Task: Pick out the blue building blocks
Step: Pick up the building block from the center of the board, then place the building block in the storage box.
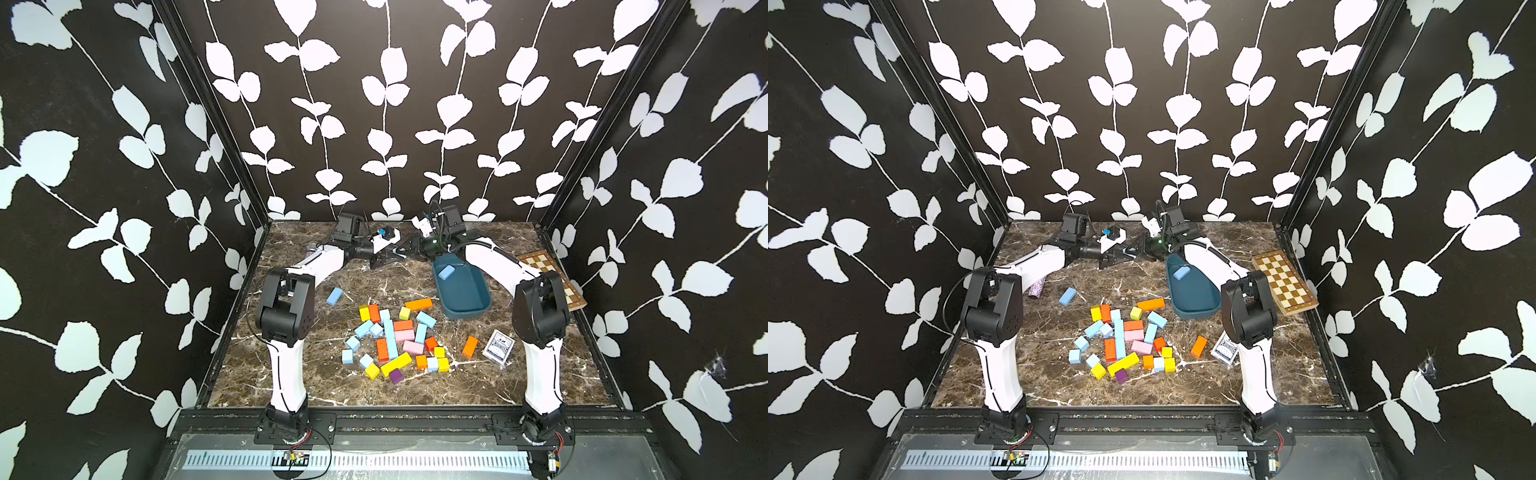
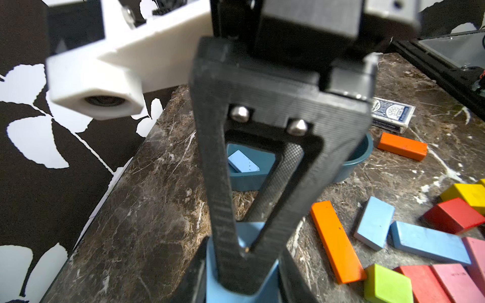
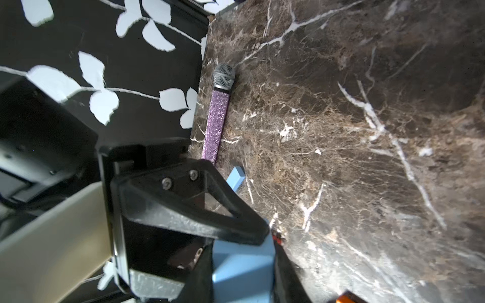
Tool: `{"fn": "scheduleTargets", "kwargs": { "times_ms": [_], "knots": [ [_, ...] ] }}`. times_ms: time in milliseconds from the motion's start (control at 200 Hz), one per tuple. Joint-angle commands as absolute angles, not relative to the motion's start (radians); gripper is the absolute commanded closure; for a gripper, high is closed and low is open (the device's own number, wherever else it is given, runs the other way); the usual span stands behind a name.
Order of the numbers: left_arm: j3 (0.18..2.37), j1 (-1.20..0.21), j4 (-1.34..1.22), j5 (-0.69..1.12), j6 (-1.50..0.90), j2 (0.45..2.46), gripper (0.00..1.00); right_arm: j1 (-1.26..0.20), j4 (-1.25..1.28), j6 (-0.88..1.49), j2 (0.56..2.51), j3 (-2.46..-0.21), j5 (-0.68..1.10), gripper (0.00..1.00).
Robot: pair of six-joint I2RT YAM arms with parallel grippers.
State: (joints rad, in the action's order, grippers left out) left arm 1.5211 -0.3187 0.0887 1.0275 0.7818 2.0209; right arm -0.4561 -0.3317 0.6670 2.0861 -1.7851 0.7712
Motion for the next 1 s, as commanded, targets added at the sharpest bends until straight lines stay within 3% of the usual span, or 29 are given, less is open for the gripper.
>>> {"fn": "scheduleTargets", "kwargs": {
  "times_ms": [0,85,220,390,650,995],
  "knots": [
    [1.51,-0.326,0.062,1.054,0.762,1.949,0.76,-0.456,-0.317,0.627,2.088,-1.798,0.783,0.8],
    [1.505,-0.325,0.047,1.039,0.753,1.945,0.53,-0.443,-0.338,0.606,2.07,-1.784,0.745,0.81],
    [1.491,-0.326,0.011,0.997,0.713,1.942,0.3,-0.398,-0.411,0.56,2.015,-1.737,0.611,0.81],
    [1.479,-0.327,-0.038,0.913,0.612,1.963,0.23,-0.328,-0.642,0.432,1.97,-1.723,0.374,0.8],
    [1.496,-0.331,-0.053,0.749,0.475,2.002,0.24,-0.265,-0.951,0.329,2.031,-1.796,0.019,0.78],
    [1.518,-0.333,-0.007,0.71,0.492,2.03,0.24,-0.291,-0.96,0.243,2.135,-1.858,0.07,0.77]
  ]
}}
